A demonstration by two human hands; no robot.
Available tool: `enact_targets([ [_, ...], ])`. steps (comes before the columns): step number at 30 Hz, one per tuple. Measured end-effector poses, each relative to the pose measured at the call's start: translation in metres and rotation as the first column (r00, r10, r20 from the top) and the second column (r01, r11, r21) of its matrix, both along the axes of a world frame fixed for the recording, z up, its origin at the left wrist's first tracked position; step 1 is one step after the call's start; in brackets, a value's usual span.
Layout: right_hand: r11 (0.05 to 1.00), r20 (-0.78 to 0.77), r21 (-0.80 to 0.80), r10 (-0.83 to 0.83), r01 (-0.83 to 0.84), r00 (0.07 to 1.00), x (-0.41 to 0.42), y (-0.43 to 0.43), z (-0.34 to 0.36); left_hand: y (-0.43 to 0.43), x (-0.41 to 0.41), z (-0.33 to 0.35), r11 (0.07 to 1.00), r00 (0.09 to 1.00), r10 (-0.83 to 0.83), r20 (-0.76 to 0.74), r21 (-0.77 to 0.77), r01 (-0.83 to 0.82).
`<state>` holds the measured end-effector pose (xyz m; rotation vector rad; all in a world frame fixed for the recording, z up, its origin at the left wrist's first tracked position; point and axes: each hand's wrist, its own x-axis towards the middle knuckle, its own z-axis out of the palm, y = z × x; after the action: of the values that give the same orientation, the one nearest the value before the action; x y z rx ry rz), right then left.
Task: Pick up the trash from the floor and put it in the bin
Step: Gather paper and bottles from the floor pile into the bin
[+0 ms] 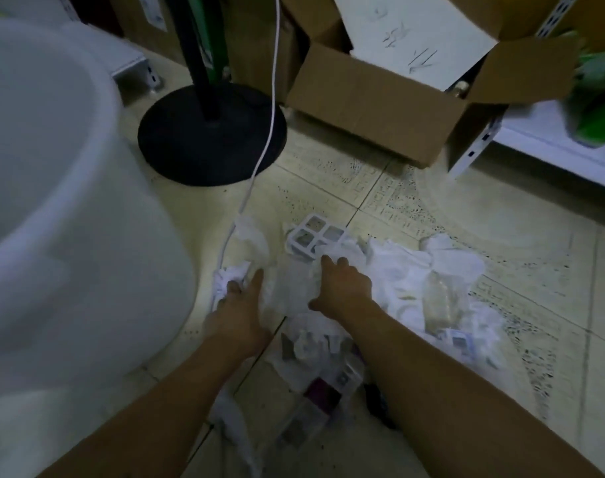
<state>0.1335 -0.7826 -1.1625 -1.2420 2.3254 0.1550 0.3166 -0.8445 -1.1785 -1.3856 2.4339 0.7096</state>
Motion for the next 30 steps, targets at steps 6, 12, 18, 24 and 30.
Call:
enact_targets([
  [6, 0.996, 0.047, -0.085, -0.032, 0.036, 0.998, 0.005, 0.038, -0.01, 0.0, 0.006, 0.02, 0.995, 0.983, 0.086, -0.163, 0.054, -0.078],
  [12, 0.919, 0.095, -0.329, -0.198, 0.218, 0.976, 0.012, 0.012, -0.022, -0.001, -0.01, 0.016, 0.99, 0.944, 0.139, -0.3, 0.037, -0.134],
  [18, 0.966, 0.109, -0.21, -0.131, 0.151, 0.985, 0.016, -0.002, -0.025, -0.013, -0.003, 0.041, 0.965, 0.884, 0.262, -0.388, 0.13, -0.229],
  [24, 0.865, 0.295, -0.36, -0.249, 0.349, 0.923, 0.015, -0.012, -0.022, -0.024, -0.017, 0.055, 0.968, 0.827, 0.25, -0.503, 0.151, -0.201],
  [30, 0.537, 0.68, -0.428, -0.338, 0.727, 0.65, -0.006, -0.004, 0.021, -0.033, -0.048, 0.097, 0.975, 0.719, 0.21, -0.663, 0.084, -0.208],
])
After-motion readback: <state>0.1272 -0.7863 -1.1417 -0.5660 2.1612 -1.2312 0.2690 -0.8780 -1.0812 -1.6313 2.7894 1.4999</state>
